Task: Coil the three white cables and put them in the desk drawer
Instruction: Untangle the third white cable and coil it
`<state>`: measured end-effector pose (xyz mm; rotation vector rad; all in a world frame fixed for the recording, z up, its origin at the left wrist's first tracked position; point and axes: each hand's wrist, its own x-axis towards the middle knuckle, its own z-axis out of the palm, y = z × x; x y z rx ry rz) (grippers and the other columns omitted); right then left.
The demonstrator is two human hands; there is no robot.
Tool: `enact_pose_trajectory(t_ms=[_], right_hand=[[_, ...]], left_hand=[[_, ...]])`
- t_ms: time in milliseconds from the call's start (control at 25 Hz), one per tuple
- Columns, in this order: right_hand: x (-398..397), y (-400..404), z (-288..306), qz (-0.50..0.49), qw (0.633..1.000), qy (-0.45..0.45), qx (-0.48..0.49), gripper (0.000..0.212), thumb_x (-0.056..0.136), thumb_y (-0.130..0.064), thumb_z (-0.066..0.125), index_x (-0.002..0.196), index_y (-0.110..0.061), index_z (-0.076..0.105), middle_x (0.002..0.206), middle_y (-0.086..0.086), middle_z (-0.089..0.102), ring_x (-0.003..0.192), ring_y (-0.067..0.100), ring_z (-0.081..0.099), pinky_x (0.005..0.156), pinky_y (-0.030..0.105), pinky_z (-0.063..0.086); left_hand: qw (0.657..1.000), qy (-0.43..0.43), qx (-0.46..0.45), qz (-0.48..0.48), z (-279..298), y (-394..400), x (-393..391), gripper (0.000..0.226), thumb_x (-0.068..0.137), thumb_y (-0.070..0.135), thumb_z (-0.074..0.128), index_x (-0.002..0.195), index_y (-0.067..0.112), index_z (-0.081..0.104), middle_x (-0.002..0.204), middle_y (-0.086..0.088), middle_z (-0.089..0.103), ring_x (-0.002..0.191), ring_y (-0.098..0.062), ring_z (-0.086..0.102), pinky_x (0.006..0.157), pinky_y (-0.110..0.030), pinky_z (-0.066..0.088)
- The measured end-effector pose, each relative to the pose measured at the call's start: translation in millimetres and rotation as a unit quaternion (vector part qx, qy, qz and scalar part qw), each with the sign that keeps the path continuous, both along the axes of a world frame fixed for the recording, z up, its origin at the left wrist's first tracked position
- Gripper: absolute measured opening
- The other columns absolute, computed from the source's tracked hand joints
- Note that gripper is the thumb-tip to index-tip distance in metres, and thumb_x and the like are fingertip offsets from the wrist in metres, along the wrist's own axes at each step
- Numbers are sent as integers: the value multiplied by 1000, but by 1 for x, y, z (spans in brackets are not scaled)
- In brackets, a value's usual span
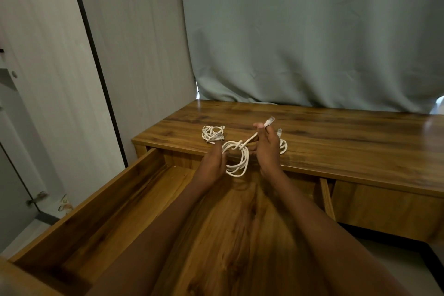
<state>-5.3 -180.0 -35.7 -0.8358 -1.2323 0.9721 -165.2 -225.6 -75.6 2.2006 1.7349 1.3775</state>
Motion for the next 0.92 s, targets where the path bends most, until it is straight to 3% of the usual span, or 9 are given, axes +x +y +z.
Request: enact_pose_trajectory(t_ms=[200, 280, 360, 400, 520, 640, 760, 800, 920], right_hand=[[6, 5, 3, 51, 983, 87, -153, 24, 104, -24, 55, 118, -6, 62, 57, 2, 61, 43, 14, 62, 40, 23, 47], [5, 4, 2, 59, 981, 103, -156, 22, 102, -18, 57, 123, -12, 57, 61, 4, 60, 41, 10, 58, 37, 21, 43], [5, 3, -1, 52, 980, 109, -158, 26, 100, -11, 58, 124, -22, 52, 67, 6, 63, 44, 9, 59, 38, 20, 44], [5, 2, -2, 54, 981, 99, -156, 24, 100, -9, 59, 122, -18, 56, 70, 6, 67, 47, 10, 63, 41, 21, 46], [8, -1, -4, 113, 983, 35, -141, 22, 101, -10, 54, 119, -6, 68, 87, 7, 78, 72, 18, 74, 60, 27, 58], [12, -7, -4, 191, 976, -55, -91, 33, 96, -8, 57, 127, -14, 67, 112, 2, 76, 99, 20, 73, 84, 33, 59], [8, -13, -9, 146, 945, -290, 24, 42, 90, -18, 69, 131, -23, 63, 120, -4, 66, 103, 14, 67, 83, 25, 53], [5, -14, -9, 117, 936, -329, 47, 38, 88, -21, 71, 126, -23, 65, 116, -4, 66, 100, 14, 66, 79, 26, 53], [-1, -18, -7, 114, 964, -241, -12, 20, 80, -16, 75, 99, -21, 76, 91, 0, 77, 85, 20, 74, 79, 42, 58]], left_hand=[[998, 9, 53, -38, 5, -5, 4, 30, 104, 19, 48, 134, 15, 48, 124, -4, 60, 112, -12, 57, 94, -31, 49], [997, 22, 72, -27, 3, -4, 5, 31, 104, 18, 48, 134, 13, 50, 128, -5, 58, 117, -11, 53, 100, -29, 44], [997, 29, 64, -25, 1, -4, 6, 37, 105, 19, 46, 141, 12, 48, 138, -5, 55, 127, -12, 48, 107, -16, 35], [998, 30, 60, -21, -1, -3, 6, 40, 105, 19, 46, 144, 12, 46, 142, -5, 53, 131, -12, 47, 107, -11, 30], [998, 18, 62, 11, -5, 1, 2, 40, 105, 20, 45, 145, 13, 47, 140, -6, 56, 130, -16, 50, 109, -23, 37], [996, -18, 76, 34, -4, 4, -4, 35, 105, 19, 44, 139, 14, 54, 135, -4, 62, 124, -15, 55, 105, -35, 44], [996, -47, 75, 14, 0, 0, -4, 32, 105, 17, 44, 135, 16, 57, 130, -1, 64, 120, -10, 57, 103, -33, 46], [996, -45, 76, 9, 1, -1, -3, 32, 105, 17, 44, 134, 16, 57, 130, 0, 64, 121, -10, 57, 104, -35, 46], [996, -30, 81, 12, 1, 0, 0, 33, 106, 18, 43, 135, 14, 57, 134, -1, 62, 127, -13, 54, 107, -40, 43]])
